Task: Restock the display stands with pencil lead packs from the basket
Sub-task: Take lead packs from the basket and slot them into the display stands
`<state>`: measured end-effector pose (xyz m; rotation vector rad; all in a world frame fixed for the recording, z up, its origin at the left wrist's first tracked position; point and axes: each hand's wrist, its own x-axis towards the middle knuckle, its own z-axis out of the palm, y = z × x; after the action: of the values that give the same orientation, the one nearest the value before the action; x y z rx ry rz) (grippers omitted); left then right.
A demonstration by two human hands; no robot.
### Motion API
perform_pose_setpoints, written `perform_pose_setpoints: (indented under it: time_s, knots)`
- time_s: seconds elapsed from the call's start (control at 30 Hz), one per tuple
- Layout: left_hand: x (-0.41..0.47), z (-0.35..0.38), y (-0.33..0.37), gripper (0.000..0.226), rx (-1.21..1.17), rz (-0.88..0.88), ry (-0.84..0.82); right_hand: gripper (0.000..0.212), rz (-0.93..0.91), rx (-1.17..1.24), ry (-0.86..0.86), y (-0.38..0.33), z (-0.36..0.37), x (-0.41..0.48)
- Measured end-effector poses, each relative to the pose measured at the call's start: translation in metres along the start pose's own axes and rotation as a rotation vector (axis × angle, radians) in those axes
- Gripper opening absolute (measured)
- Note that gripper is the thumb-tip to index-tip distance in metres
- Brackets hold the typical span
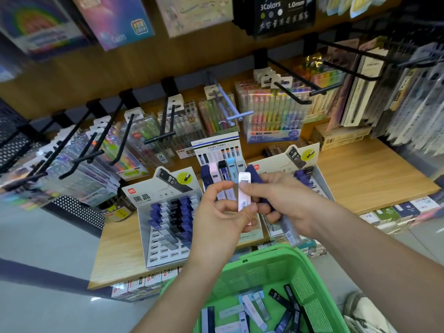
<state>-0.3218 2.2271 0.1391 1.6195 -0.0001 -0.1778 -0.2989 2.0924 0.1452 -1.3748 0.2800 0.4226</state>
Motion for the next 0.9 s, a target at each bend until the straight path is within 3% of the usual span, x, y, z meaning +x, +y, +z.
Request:
perform_pose_setpoints:
  time_s: [0.1,0.2,0.3,0.43,0.5,0.57,0.67,0.73,0.9]
  knots:
    - [0.0,-0.006,-0.005,0.036,-0.01,-0.03,-0.063,0.006,0.056,0.121,-0.035,0.004,-0.003,0.002]
    - [0.008,-0.026,-0.007,0.035,-0.085,-0.056,-0.087,0.016,0.133,0.201,-0.151,0.004,-0.011,0.003]
    - [0.016,-0.043,-0.007,0.037,-0.117,-0.071,-0.223,0.006,0.224,0.139,-0.354,0.004,-0.012,-0.002]
    - [0.019,-0.05,-0.007,0.027,-0.114,-0.059,-0.285,0.021,0.252,0.032,-0.467,0.006,-0.012,-0.003]
    - [0.021,-0.053,-0.009,0.023,-0.099,-0.048,-0.285,0.029,0.268,-0.049,-0.405,0.007,-0.01,-0.002]
    - [0.025,-0.056,-0.01,0.02,-0.082,-0.041,-0.238,0.029,0.28,-0.069,-0.23,0.006,-0.009,0.0]
    - [0.036,-0.063,-0.012,0.013,-0.101,-0.038,-0.031,0.026,0.234,0.035,0.076,0.004,-0.017,0.007]
    - [0.046,-0.067,-0.014,0.011,0.031,0.001,0.082,0.028,0.187,0.119,0.205,0.001,-0.026,0.01]
    - [0.075,-0.07,-0.026,0.017,0.447,0.127,0.275,0.02,0.119,0.156,0.258,0.0,-0.028,0.007]
